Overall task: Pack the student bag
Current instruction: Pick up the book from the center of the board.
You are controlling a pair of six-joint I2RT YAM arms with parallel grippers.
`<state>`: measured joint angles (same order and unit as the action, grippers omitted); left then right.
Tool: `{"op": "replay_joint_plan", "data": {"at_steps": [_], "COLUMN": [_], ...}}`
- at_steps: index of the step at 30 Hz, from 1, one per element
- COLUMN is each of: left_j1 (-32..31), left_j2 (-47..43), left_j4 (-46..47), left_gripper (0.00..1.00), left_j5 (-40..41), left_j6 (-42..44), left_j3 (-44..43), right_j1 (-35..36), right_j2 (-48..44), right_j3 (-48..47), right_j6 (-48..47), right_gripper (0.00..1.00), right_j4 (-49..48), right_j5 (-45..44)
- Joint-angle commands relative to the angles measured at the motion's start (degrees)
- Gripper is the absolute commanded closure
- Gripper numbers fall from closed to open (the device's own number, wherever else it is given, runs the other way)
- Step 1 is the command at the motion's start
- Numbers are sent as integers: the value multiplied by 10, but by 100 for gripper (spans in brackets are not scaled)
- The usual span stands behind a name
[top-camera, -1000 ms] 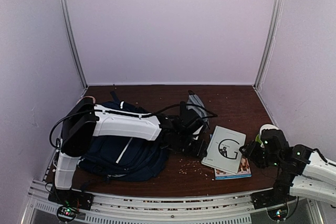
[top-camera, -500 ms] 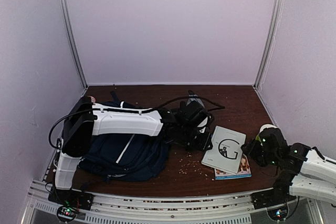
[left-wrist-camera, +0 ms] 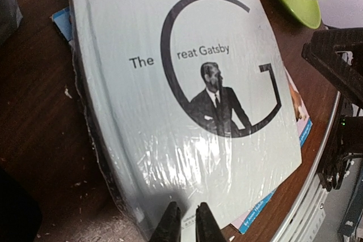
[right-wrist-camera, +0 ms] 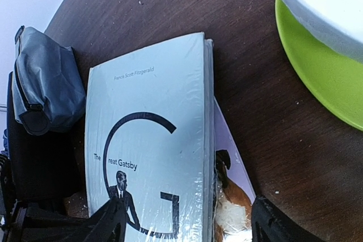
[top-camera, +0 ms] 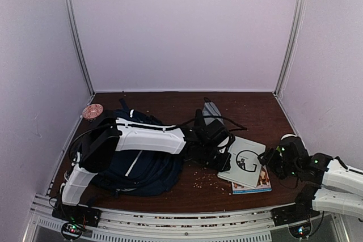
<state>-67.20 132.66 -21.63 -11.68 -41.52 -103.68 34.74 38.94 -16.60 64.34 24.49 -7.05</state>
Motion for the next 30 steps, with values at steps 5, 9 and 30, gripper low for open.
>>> {"op": "replay_joint_plan", "data": {"at_steps": [5, 9, 30], "left_j1": [10, 13, 17], "left_j2": [29, 28, 33], "left_j4": [-29, -21, 13], "left_gripper": [84, 86, 91], "left_j5": [18, 16, -1], "left_j6": [4, 0, -6], "left_j3": [19, 34, 70], "right_j1": [-30, -52, -143], "right_j2": [16, 28, 239], "right_j3": [1, 16, -26], "right_j6": [10, 11, -17], "right_gripper": [23, 22, 23], "right_j4": [-46, -90, -258], "right_j5": [21, 46, 59]}}
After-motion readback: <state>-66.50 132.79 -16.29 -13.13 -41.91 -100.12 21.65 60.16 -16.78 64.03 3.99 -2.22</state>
